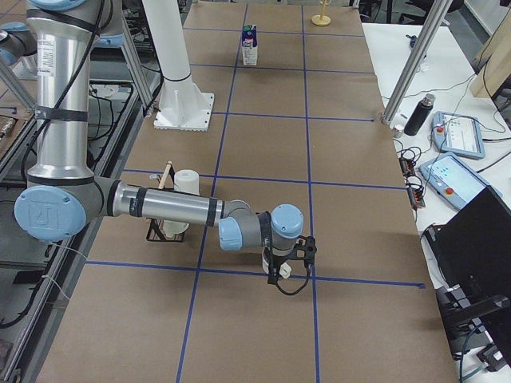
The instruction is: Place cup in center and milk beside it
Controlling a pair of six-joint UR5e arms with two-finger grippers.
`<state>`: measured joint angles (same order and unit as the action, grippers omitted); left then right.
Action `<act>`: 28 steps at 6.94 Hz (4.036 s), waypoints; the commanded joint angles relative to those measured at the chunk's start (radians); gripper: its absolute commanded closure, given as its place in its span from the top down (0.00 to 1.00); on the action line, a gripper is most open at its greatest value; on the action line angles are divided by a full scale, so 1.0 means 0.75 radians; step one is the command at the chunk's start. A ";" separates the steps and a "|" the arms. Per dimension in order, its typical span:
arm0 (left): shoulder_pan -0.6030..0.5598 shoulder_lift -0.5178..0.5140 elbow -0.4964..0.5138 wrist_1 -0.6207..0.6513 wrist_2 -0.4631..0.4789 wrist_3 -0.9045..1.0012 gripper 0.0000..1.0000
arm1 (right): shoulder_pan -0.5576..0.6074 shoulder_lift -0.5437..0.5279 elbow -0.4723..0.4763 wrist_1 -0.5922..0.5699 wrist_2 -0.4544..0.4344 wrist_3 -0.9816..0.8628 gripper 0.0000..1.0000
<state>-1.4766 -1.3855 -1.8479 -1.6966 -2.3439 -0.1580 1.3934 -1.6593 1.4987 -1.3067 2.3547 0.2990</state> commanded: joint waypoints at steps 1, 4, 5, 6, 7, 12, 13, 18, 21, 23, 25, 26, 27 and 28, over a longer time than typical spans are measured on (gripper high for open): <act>-0.007 -0.012 -0.033 -0.002 0.000 0.000 0.98 | -0.013 0.008 -0.028 0.002 0.004 0.000 0.87; -0.009 -0.012 -0.050 -0.002 0.000 0.000 0.98 | -0.015 0.006 -0.041 0.002 0.010 0.000 0.00; -0.009 -0.004 -0.064 0.000 0.000 -0.002 0.98 | -0.013 0.008 -0.023 0.004 0.053 0.004 0.00; -0.011 -0.002 -0.064 0.000 -0.006 0.000 0.98 | -0.013 0.006 0.091 -0.017 0.124 0.029 0.00; -0.009 0.000 -0.062 0.000 -0.010 0.000 0.98 | -0.045 0.022 0.195 -0.033 0.125 0.181 0.00; -0.007 -0.012 -0.050 0.000 -0.010 -0.002 0.98 | -0.866 0.748 0.399 -0.234 -0.340 1.451 0.00; -0.005 -0.012 -0.064 0.004 -0.012 -0.008 0.98 | -0.910 0.969 0.387 -0.479 -0.358 1.467 0.00; 0.007 -0.022 -0.064 0.000 -0.014 -0.123 0.98 | -1.005 1.229 -0.036 -0.285 -0.372 1.563 0.00; 0.007 -0.020 -0.064 -0.002 -0.014 -0.123 0.98 | -1.029 1.225 -0.057 -0.285 -0.370 1.553 0.00; 0.009 -0.020 -0.062 -0.002 -0.012 -0.133 0.98 | -1.032 1.229 -0.053 -0.283 -0.370 1.557 0.42; 0.129 -0.030 -0.133 -0.032 -0.012 -0.361 0.98 | -1.032 1.231 -0.033 -0.262 -0.376 1.567 1.00; 0.254 -0.026 -0.235 -0.031 -0.008 -0.577 0.98 | -1.025 1.214 0.030 -0.266 -0.374 1.567 1.00; 0.374 -0.024 -0.343 -0.029 -0.004 -0.743 0.98 | -0.993 1.156 0.126 -0.274 -0.362 1.567 1.00; 0.511 -0.024 -0.458 -0.031 0.004 -1.018 0.98 | -0.960 1.038 0.254 -0.274 -0.360 1.557 1.00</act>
<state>-1.2087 -1.4045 -2.0936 -1.7183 -2.3468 -0.7099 0.6466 -0.7990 1.5889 -1.5107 2.0806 1.4724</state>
